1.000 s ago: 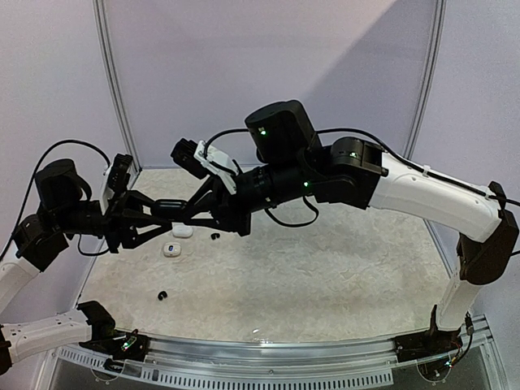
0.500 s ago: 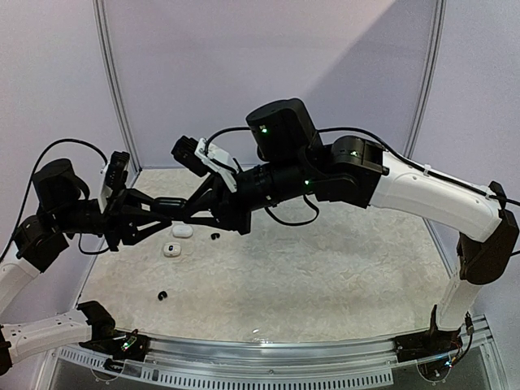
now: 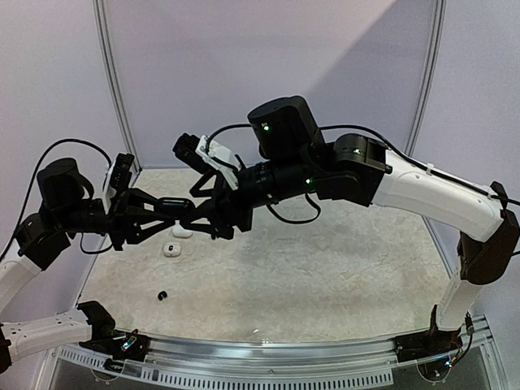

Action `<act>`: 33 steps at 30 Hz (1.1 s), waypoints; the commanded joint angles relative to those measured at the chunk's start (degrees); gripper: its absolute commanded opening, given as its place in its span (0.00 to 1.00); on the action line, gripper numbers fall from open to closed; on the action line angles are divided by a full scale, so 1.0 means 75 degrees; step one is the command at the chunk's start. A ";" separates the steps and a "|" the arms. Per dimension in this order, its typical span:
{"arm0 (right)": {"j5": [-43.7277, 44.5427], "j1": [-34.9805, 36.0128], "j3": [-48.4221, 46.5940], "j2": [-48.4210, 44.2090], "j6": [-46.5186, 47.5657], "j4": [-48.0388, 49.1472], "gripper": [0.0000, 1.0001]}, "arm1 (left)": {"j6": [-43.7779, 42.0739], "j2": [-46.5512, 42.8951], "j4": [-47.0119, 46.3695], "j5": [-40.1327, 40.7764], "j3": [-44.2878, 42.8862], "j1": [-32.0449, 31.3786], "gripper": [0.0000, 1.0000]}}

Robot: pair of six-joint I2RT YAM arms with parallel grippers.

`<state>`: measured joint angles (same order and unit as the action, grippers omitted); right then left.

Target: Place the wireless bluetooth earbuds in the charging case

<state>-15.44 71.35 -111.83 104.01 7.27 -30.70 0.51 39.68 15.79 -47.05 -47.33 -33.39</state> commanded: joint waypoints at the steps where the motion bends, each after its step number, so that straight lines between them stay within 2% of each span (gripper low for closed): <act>1: 0.0106 0.0033 -0.0467 0.0070 0.0176 -0.0227 0.76 | -0.0571 -0.0146 0.0094 0.0144 0.0041 -0.0037 0.00; 3: 0.0088 0.0029 -0.0578 0.0121 0.0278 -0.0239 0.80 | -0.0609 -0.0167 0.0042 0.0192 0.0047 -0.0020 0.00; 6: 0.0201 0.0019 -0.0711 0.0148 0.0382 -0.0316 0.97 | -0.0583 -0.0238 -0.0041 0.0211 0.0065 0.0089 0.00; 7: 0.0240 0.0020 -0.0740 0.0142 0.0401 -0.0338 0.99 | -0.0583 -0.0240 -0.0040 0.0196 0.0056 0.0127 0.00; 20: 0.0630 0.0030 -0.0843 0.0288 0.0412 -0.0569 0.99 | -0.0874 -0.0448 0.0135 0.0209 0.0157 0.0250 0.00; 33: 0.0793 0.0186 -0.0939 0.0488 0.0578 -0.0471 0.99 | -0.1840 -0.0509 0.0696 0.0021 0.0128 0.0211 0.00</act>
<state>-10.57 72.38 -116.81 106.94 11.05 -34.46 -9.45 36.34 17.96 -46.04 -46.87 -32.18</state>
